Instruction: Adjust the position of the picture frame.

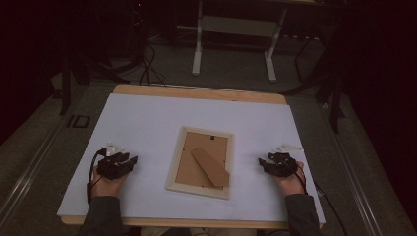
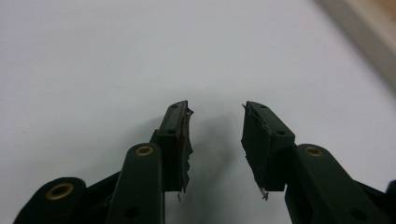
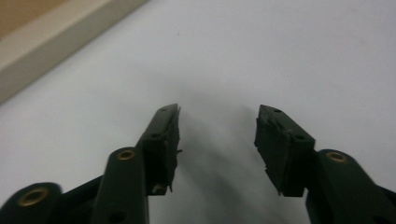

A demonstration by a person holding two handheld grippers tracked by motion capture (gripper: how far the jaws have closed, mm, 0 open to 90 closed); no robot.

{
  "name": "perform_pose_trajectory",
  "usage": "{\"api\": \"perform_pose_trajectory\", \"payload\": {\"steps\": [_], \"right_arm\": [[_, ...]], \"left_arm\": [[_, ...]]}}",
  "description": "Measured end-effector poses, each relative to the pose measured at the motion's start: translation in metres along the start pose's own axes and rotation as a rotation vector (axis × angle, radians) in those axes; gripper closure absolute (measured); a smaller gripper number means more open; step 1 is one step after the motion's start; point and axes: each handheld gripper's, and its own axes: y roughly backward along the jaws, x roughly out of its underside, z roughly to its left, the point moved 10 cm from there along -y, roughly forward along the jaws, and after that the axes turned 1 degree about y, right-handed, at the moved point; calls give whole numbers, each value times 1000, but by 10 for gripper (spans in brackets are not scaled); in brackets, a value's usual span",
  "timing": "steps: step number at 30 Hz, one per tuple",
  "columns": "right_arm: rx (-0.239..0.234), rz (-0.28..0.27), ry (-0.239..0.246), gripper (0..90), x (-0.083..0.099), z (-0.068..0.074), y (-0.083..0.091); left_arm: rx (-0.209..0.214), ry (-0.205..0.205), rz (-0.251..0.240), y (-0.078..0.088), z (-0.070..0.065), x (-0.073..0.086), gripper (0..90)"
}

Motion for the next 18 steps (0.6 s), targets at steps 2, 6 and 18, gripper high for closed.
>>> {"api": "perform_pose_trajectory", "payload": {"steps": [2,6,18], "right_arm": [[-17,-7,-3,499,-2,4,2],[-27,-13,7,527,-3,9,5],[-61,-76,-1,602,-20,13,13]], "left_arm": [[17,-5,-7,3,-2,-2,620],[51,-29,-9,6,-10,-2,632],[76,-67,-27,13,-27,-8,633]]}}
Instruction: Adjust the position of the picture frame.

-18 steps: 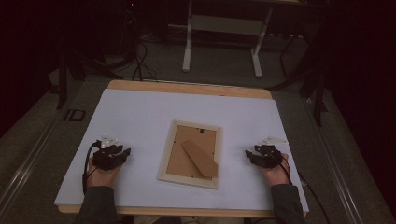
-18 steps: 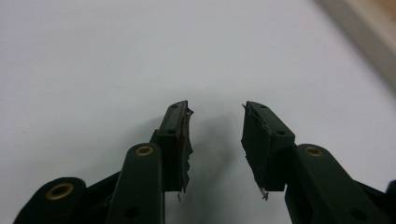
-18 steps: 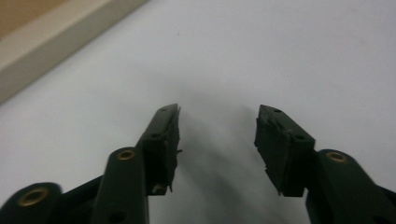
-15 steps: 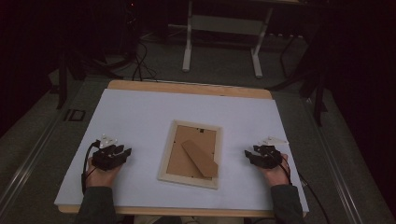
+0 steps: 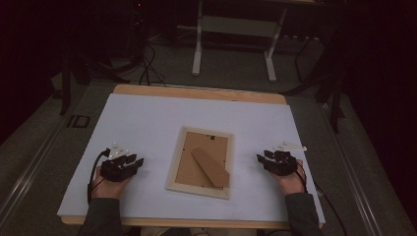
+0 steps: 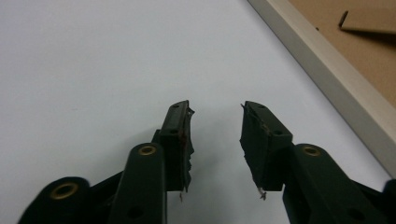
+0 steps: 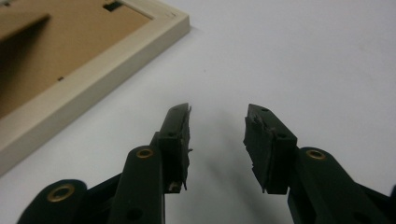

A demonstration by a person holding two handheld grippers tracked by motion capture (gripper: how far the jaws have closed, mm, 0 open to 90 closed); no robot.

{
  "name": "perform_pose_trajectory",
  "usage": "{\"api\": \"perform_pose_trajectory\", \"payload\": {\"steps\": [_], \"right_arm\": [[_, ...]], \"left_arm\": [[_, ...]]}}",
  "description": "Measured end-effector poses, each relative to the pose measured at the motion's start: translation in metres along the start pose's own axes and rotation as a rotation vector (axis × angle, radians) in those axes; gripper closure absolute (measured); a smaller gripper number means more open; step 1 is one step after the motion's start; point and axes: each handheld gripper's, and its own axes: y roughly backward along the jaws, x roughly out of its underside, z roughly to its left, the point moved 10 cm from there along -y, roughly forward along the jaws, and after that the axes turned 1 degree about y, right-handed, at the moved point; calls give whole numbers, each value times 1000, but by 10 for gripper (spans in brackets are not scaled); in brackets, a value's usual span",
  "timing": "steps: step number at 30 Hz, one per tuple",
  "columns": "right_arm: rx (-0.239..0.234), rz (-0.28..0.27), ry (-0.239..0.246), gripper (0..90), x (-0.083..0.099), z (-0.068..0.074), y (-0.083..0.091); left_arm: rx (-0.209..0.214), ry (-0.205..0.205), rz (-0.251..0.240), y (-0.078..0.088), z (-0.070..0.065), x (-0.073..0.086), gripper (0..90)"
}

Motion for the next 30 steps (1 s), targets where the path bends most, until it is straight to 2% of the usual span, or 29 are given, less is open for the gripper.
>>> {"api": "perform_pose_trajectory", "payload": {"steps": [5,6,8,15,17,18,19,23,27,29,30], "right_arm": [[-9,-6,-6,618,-2,0,-2],[-14,-11,-15,647,-4,0,-3],[-25,-10,-17,674,-6,1,-5],[-58,-21,-18,760,-22,4,-12],[-58,-23,-17,760,-24,4,-14],[-63,-23,-12,811,-28,5,-17],[-64,-22,-6,832,-30,6,-19],[-64,-22,19,895,-37,9,-25],[-67,-16,25,897,-40,12,-30],[-67,-17,23,897,-40,12,-32],[-66,-14,20,896,-40,12,-35]], "left_arm": [[15,17,-17,2,-3,-4,627],[43,9,-23,6,-11,-8,631],[73,3,-26,7,-17,-9,632],[120,-59,6,7,-35,-7,782],[120,-59,6,7,-35,-7,813],[134,-89,17,7,-43,-5,870],[136,-100,20,6,-45,-5,890],[165,-136,25,5,-52,-4,900],[193,-147,24,3,-58,-3,900],[193,-147,24,3,-58,-3,900],[216,-154,26,1,-65,-1,900]]}}
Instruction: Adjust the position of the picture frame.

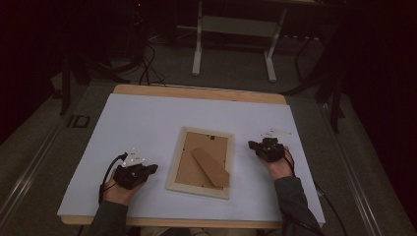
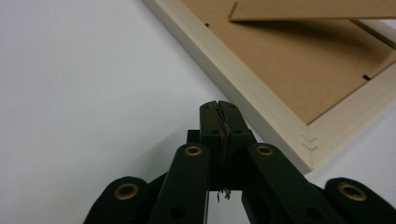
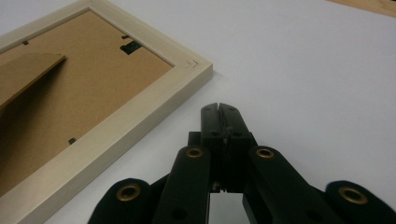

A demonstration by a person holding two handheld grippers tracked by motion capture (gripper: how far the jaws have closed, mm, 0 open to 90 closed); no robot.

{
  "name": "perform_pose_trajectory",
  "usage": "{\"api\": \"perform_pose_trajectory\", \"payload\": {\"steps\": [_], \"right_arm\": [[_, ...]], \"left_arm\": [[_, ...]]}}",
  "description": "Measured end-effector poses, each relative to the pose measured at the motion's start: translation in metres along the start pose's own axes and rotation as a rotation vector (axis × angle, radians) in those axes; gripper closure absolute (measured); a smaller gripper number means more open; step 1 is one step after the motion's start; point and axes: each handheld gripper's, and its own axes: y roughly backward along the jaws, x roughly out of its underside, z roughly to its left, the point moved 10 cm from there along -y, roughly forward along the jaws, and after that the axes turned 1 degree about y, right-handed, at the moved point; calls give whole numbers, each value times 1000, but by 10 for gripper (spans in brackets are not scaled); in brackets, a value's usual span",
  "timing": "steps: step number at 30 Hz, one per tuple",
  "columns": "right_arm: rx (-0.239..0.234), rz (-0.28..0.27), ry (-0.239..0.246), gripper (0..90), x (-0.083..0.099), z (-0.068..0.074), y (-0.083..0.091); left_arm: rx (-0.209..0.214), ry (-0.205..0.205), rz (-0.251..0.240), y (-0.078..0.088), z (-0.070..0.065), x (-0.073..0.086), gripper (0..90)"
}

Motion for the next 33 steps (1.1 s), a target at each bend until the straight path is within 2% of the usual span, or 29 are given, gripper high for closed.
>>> {"api": "perform_pose_trajectory", "payload": {"steps": [3,12,16,32,33], "right_arm": [[-1,-1,-9,896,0,0,-2],[-8,-4,-8,886,-1,2,-4],[-8,-8,-10,886,-3,2,-4],[-1,-24,-12,890,-9,3,-4],[-1,-26,-15,887,-10,3,-4]], "left_arm": [[29,-13,-10,-1,-10,0,900],[99,-69,3,-5,-33,5,900],[110,-84,23,-8,-40,9,900],[177,-124,45,-11,-62,16,900],[178,-132,59,-12,-63,19,900]]}}
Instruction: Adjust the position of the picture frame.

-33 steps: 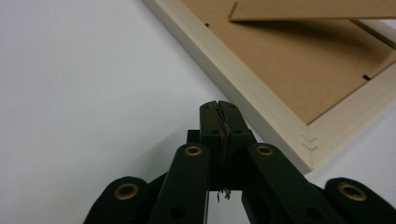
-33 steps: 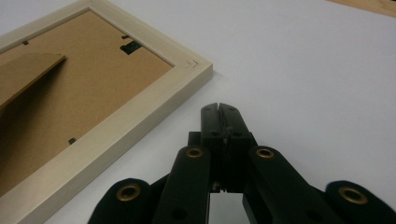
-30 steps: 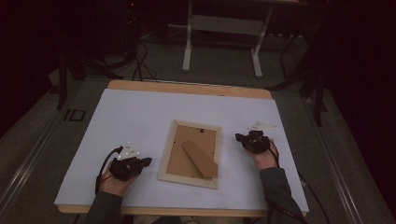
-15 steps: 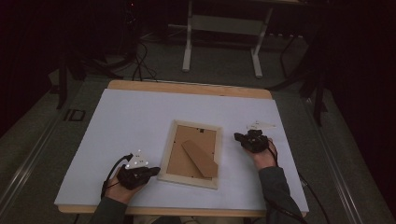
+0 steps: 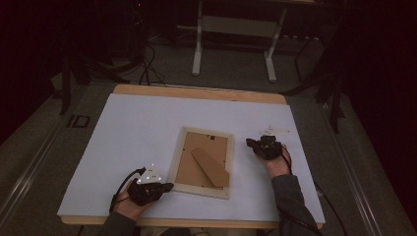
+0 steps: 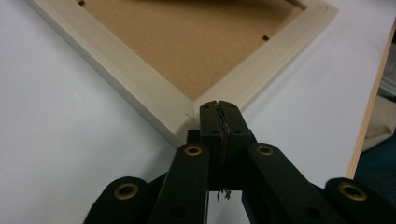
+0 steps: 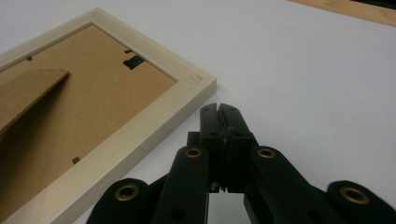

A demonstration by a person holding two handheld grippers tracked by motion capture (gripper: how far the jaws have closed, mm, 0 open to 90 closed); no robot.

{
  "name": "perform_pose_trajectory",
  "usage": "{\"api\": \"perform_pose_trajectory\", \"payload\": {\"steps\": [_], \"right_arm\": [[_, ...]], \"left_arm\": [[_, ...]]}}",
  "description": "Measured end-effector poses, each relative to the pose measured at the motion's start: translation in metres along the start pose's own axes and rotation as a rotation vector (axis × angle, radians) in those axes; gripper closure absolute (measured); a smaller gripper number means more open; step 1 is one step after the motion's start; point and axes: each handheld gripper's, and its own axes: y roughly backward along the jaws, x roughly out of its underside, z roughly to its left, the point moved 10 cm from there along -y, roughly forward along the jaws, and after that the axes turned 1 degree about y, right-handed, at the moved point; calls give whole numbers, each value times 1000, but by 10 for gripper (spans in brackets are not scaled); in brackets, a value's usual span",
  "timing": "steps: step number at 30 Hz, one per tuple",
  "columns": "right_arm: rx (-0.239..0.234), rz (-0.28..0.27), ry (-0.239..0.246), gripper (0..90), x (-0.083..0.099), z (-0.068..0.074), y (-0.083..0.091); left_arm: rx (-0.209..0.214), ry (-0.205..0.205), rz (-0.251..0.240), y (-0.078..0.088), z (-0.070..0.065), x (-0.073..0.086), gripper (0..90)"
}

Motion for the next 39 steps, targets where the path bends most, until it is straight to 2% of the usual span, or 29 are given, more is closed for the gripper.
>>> {"api": "perform_pose_trajectory", "payload": {"steps": [5,14,17,39], "right_arm": [[1,-1,1,881,0,-1,0],[-2,-7,1,878,-3,0,0],[-4,-10,4,875,-5,2,-2],[-8,-2,7,887,-13,2,-12]], "left_arm": [[-7,-26,24,-3,-4,3,900],[-2,-19,30,-5,-2,4,900],[-14,-30,43,-6,-1,6,900],[-69,-25,39,-9,9,1,900]]}}
